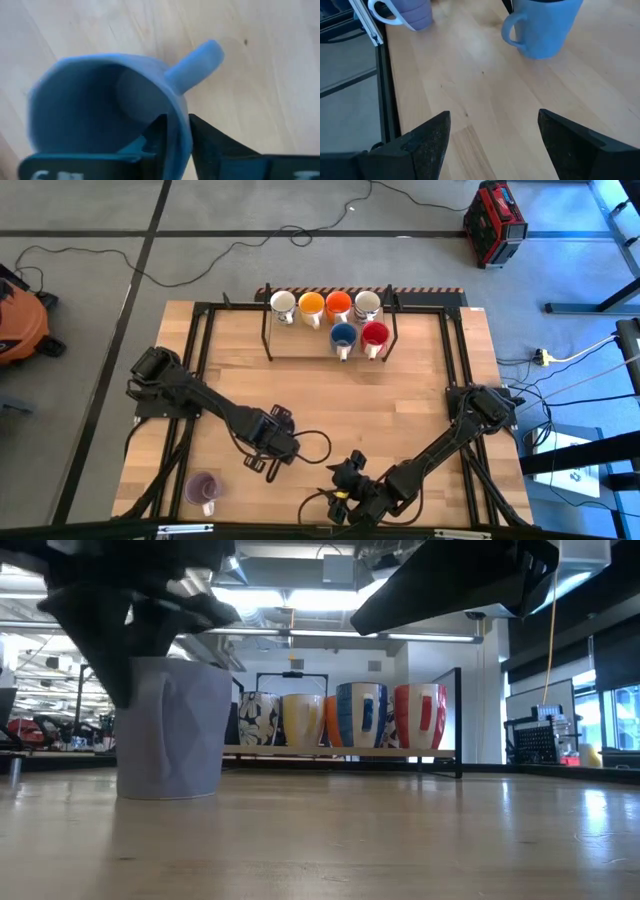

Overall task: Place coffee mugs
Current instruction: Put the light violet mug on the shelf

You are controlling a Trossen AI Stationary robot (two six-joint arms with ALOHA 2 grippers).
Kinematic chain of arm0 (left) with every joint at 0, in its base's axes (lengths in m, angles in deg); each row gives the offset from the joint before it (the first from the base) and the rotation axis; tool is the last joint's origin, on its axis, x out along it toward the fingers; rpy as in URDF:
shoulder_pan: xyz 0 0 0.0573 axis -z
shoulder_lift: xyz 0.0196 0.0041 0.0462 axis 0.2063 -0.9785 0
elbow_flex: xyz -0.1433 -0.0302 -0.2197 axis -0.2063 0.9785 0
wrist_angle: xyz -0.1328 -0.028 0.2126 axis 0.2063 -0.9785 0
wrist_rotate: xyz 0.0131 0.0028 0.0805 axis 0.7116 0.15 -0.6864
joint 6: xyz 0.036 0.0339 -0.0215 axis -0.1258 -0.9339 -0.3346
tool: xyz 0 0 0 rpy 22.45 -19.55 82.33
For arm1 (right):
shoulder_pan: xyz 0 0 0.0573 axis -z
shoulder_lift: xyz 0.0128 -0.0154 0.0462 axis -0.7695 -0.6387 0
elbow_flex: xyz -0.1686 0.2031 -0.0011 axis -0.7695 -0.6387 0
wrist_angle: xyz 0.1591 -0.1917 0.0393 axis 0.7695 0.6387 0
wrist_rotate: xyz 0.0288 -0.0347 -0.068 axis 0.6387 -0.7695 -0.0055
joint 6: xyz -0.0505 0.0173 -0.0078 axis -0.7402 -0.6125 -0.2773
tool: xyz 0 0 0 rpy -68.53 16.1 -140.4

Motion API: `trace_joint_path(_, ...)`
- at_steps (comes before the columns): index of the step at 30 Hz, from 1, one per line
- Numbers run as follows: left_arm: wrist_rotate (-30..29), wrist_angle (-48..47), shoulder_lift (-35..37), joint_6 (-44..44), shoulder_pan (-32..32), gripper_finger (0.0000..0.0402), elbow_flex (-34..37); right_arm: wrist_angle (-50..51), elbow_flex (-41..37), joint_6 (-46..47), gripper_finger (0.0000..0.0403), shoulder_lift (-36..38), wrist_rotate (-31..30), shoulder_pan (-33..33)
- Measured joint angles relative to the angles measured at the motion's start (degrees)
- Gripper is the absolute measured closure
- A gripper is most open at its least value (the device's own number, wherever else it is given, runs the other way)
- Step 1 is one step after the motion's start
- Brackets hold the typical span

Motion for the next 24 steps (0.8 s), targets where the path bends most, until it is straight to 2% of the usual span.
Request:
trace_joint_path(5, -0.3, -5.5, 0.0, 0.4, 0.0, 0.0296, -4.8, -0.2, 0.0, -0.2, 0.0114, 0.0, -1.1, 0.3)
trace_joint_path(9, -1.0, -12.8, 0.8, 2.4, 0.7, 0.029, -10.2, -3.2, 0.0, -3.0, 0.0114, 0.0, -2.5, 0.7)
trace_joint_path(12, -1.3, -13.5, 4.8, 4.7, 2.4, 0.0291, -11.0, -5.6, 0.0, -5.0, 0.0114, 0.0, -3.1, 1.3)
trace_joint_path(18, -7.6, -10.0, 18.5, 14.5, 8.0, 0.029, -5.3, -6.4, 2.0, -8.5, 0.0114, -0.1, -3.1, 2.3)
trace_joint_path(21, -11.4, -9.2, 25.9, 21.9, 11.7, 0.029, -0.9, -5.8, 6.9, -12.0, 0.0114, -1.4, -4.0, 2.9)
trace_joint_path(24, -13.5, -9.3, 32.5, 28.5, 15.4, 0.029, 3.2, 0.6, 13.7, -12.6, 0.0114, -4.4, -4.0, 4.4)
